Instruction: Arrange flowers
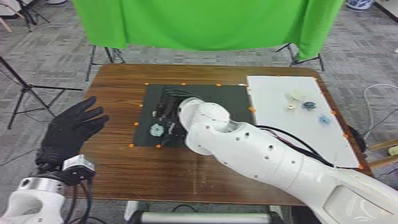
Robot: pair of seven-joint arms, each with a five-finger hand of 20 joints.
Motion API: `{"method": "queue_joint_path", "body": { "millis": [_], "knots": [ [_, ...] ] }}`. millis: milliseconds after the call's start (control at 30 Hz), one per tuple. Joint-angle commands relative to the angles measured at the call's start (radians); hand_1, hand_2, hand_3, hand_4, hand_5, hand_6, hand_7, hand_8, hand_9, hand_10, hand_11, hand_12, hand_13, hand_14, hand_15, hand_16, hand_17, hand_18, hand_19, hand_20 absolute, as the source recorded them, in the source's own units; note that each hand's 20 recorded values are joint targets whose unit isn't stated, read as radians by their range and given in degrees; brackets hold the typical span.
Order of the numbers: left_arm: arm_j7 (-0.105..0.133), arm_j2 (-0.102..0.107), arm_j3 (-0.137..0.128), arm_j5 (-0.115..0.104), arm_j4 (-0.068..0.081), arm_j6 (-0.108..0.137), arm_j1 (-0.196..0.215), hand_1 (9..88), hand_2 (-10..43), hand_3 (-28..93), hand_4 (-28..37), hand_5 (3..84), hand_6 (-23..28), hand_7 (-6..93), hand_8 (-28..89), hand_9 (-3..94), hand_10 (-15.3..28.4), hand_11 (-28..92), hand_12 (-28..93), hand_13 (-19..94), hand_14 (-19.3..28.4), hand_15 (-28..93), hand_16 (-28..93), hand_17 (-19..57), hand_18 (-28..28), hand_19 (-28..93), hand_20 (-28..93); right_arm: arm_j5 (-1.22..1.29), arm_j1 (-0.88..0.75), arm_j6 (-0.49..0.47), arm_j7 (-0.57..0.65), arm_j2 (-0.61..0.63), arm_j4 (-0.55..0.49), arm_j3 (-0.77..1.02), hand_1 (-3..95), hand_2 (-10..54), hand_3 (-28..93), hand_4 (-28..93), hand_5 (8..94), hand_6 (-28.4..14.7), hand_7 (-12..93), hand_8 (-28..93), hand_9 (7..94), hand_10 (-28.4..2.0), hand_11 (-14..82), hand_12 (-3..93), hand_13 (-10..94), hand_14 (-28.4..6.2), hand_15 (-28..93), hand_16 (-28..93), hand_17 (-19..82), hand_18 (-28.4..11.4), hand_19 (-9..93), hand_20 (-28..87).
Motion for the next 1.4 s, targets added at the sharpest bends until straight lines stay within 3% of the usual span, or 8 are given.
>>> {"method": "queue_joint_path", "body": {
  "millis": [33,133,367,767,967,1133,1267,1400],
  "knots": [
    [-0.012,0.006,-0.011,0.004,-0.002,-0.008,0.017,23.8,5.7,82,-20.9,36.9,10.3,14.4,-10,33.2,19.6,25,8,25,26.5,47,-9,-9.4,24.2,60,-8,-0.043,-0.027,-0.021,-0.001,-0.015,-0.007,0.011,38.3,-9.5,84,-28,66.3,0.0,21,-14,80.1,-9.7,24.2,14.7,78,-2.5,78,13,33,-17.3,93,9],
    [-0.013,-0.001,-0.017,0.004,-0.005,-0.012,0.029,23.9,5.9,82,-20.9,36.9,10.4,14.5,-10,33.2,19.6,25,8,25,26.4,47,-9,-9.4,24.2,60,-8,-0.052,-0.021,-0.029,0.003,-0.014,-0.004,0.010,37.9,-9.5,84,-28,65.2,-0.2,21,-14,78.6,-10.1,24.7,14.7,78,-2.6,78,13,33,-17.3,93,8],
    [-0.013,-0.006,-0.031,0.001,-0.021,0.009,0.071,23.8,5.9,82,-20.8,37.0,10.4,14.5,-10,33.2,19.7,25,8,25,26.4,47,-10,-9.4,24.2,60,-8,-0.122,-0.039,-0.056,0.009,-0.015,-0.022,0.028,35.8,-9.5,85,-28,64.0,-0.7,21,-15,77.6,-11.4,25.0,14.3,77,-3.3,78,13,32,-17.6,93,7],
    [0.024,-0.022,-0.062,-0.011,-0.055,0.049,0.177,23.8,5.7,83,-20.5,37.1,10.4,14.5,-10,33.3,19.6,25,8,25,26.5,47,-10,-9.4,24.2,60,-8,-0.179,-0.030,-0.087,-0.018,0.026,-0.094,0.064,33.9,-9.5,86,-28,62.7,-1.6,21,-14,75.6,-12.4,25.9,14.5,76,-4.4,78,12,32,-18.3,93,7],
    [0.023,-0.032,-0.043,-0.009,-0.054,0.046,0.173,23.9,5.7,83,-20.1,37.0,10.3,14.6,-10,33.3,19.6,25,8,25,26.4,47,-10,-9.4,24.1,60,-8,-0.417,-0.189,-0.368,-0.236,-0.038,-0.109,0.242,30.6,-6.6,88,-28,60.0,-2.0,21,-14,67.1,-14.1,26.8,14.5,70,-6.1,81,12,27,-18.5,92,6],
    [0.018,-0.037,-0.036,-0.007,-0.054,0.046,0.174,24.0,5.6,83,-20.0,37.0,10.3,14.6,-10,33.3,19.6,25,8,25,26.5,47,-10,-9.4,24.1,60,-8,-0.691,-0.294,-0.584,-0.456,-0.103,-0.123,0.358,17.7,4.3,91,-27,50.7,0.8,20,-14,45.7,-21.1,23.6,13.9,51,-13.8,89,6,18,-20.4,88,11],
    [0.024,-0.041,-0.038,-0.010,-0.052,0.046,0.184,24.0,5.7,83,-20.0,37.0,10.3,14.6,-10,33.3,19.6,25,8,25,26.4,47,-10,-9.4,24.1,60,-8,-0.728,-0.330,-0.661,-0.499,-0.125,-0.128,0.394,12.5,8.2,93,-26,45.7,2.5,20,-15,34.9,-21.9,19.4,13.8,38,-18.2,90,3,11,-21.0,84,17],
    [0.026,-0.049,-0.040,-0.010,-0.051,0.048,0.194,24.0,5.6,83,-20.0,37.1,10.3,14.5,-10,33.3,19.6,25,8,25,26.4,47,-10,-9.4,24.1,60,-8,-0.716,-0.327,-0.617,-0.487,-0.103,-0.134,0.365,9.2,11.5,92,-25,43.7,3.2,19,-15,31.6,-22.0,16.8,13.9,33,-19.6,89,2,9,-20.8,83,19]
  ]
}}
